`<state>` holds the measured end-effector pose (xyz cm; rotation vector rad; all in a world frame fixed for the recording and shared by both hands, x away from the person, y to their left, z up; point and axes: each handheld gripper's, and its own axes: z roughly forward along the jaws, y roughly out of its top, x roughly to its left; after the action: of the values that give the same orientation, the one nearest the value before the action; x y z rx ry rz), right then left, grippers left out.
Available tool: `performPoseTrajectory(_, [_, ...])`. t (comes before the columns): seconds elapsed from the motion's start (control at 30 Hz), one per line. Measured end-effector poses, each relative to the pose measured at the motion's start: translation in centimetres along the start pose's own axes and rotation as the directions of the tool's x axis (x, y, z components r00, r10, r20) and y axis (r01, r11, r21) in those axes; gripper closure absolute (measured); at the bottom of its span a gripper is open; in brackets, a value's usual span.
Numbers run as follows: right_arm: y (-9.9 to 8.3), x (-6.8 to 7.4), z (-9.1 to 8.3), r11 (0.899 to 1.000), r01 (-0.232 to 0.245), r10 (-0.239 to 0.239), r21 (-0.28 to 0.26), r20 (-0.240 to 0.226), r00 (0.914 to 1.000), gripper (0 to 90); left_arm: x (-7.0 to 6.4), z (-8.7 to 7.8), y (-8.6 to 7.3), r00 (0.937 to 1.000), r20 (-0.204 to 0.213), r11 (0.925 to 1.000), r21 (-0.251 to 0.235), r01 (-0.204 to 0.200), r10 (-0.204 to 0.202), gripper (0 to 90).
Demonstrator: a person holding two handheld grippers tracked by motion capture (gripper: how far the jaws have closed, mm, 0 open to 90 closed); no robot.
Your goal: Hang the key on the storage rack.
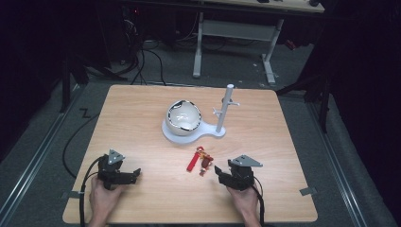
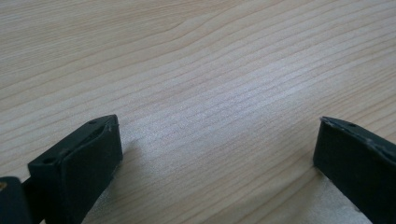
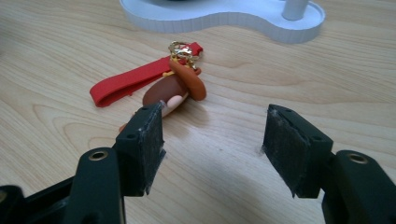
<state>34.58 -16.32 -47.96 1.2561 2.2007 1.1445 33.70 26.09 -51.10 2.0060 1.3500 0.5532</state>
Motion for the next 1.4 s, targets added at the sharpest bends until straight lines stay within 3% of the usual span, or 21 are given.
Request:
performPoseTrajectory(0.37, [0.9,1.6,1.8,1.0,0.008,-0.008,0.014,-0.019,0.9998,35.1,0.0,0.0,0.0,1.0,0.0,1.0,0.0,0.0,0.0,1.5])
performPoseTrajectory(0.6, [1.3,2.2,3.4,1.0,-0.014,0.014,0.026,-0.026,0.9996,31.7,0.0,0.0,0.0,1.0,-0.003,1.0,-0.001,0.003,-0.003,1.5])
performPoseTrajectory(0.83, [1.4,2.5,4.7,0.999,-0.028,0.027,0.047,0.003,0.9996,29.2,0.0,0.0,0.0,1.0,-0.002,1.0,-0.001,0.004,-0.004,1.5])
performPoseTrajectory(1.1, [1.3,2.8,5.6,0.997,-0.011,0.008,0.079,0.036,0.9993,28.8,0.0,0.0,0.0,1.0,-0.004,1.0,0.001,0.002,-0.002,1.7])
performPoseTrajectory(1.4, [1.3,2.9,5.9,0.995,0.014,-0.02,0.1,0.056,0.9982,34.9,0.0,0.0,0.0,1.0,-0.005,1.0,0.0,0.003,-0.003,2.0])
